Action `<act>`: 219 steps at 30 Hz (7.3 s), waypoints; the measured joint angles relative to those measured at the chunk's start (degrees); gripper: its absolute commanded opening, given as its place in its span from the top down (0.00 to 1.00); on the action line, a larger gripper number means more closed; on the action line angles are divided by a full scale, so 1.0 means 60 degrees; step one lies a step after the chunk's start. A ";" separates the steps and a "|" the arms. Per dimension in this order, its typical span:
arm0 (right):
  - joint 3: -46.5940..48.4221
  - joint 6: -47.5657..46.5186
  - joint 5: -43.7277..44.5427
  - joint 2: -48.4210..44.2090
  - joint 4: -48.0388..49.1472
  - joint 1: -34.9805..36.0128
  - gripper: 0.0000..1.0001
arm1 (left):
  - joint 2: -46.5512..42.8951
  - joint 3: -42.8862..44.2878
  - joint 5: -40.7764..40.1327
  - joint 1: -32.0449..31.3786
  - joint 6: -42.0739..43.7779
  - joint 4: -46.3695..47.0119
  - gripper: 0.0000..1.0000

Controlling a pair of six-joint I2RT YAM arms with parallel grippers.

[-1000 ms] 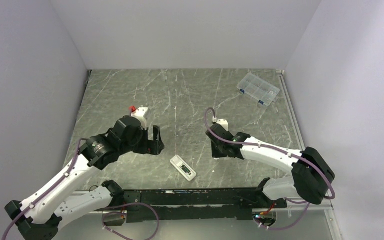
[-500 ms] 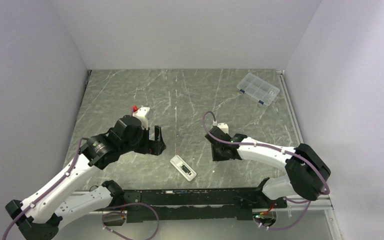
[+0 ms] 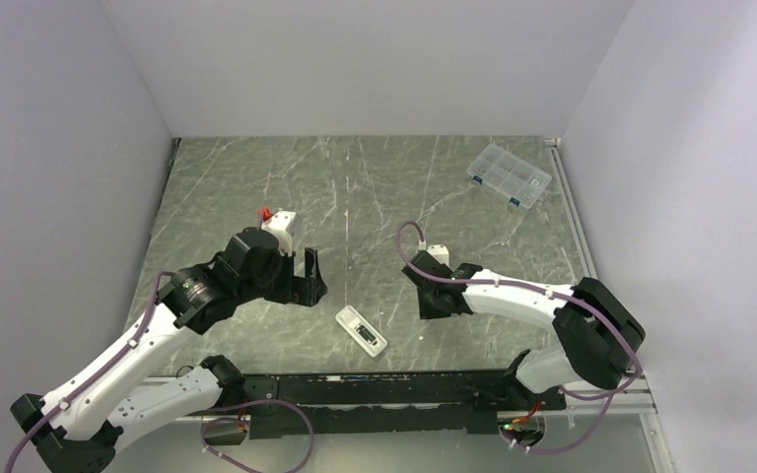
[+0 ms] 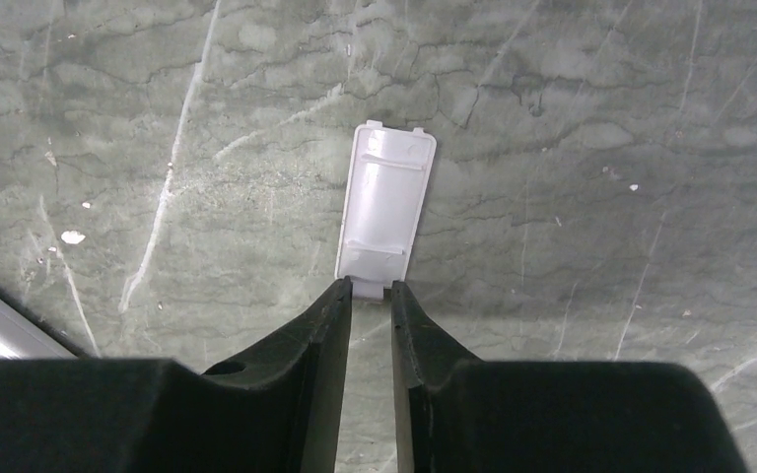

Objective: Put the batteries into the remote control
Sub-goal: Pick up the battery cover at the center of the board, then adjust the battery cover.

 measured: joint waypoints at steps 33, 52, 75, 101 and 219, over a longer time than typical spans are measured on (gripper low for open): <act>0.0076 -0.0579 -0.0860 -0.1825 -0.0131 0.0426 1.00 | 0.0291 -0.0149 0.1260 0.0000 0.0463 0.0193 0.01; -0.0619 -0.1479 -0.4903 -0.5038 0.1566 0.0426 1.00 | 0.0350 -0.0386 0.4677 0.0000 0.0204 0.2171 0.01; -0.0707 -0.1166 -1.0950 -0.5610 0.4386 0.0426 0.96 | 0.0495 -0.0605 0.9457 0.0000 0.1286 0.4481 0.01; -0.0845 0.1162 -1.2404 -0.4670 0.8156 0.0433 0.96 | 0.0328 -0.1169 1.1981 0.0000 0.1075 0.8841 0.38; -0.0579 -0.6965 -0.0903 -0.6109 0.3621 0.4634 0.40 | -0.1151 -0.4404 0.5184 -0.0026 -0.5745 0.7847 1.00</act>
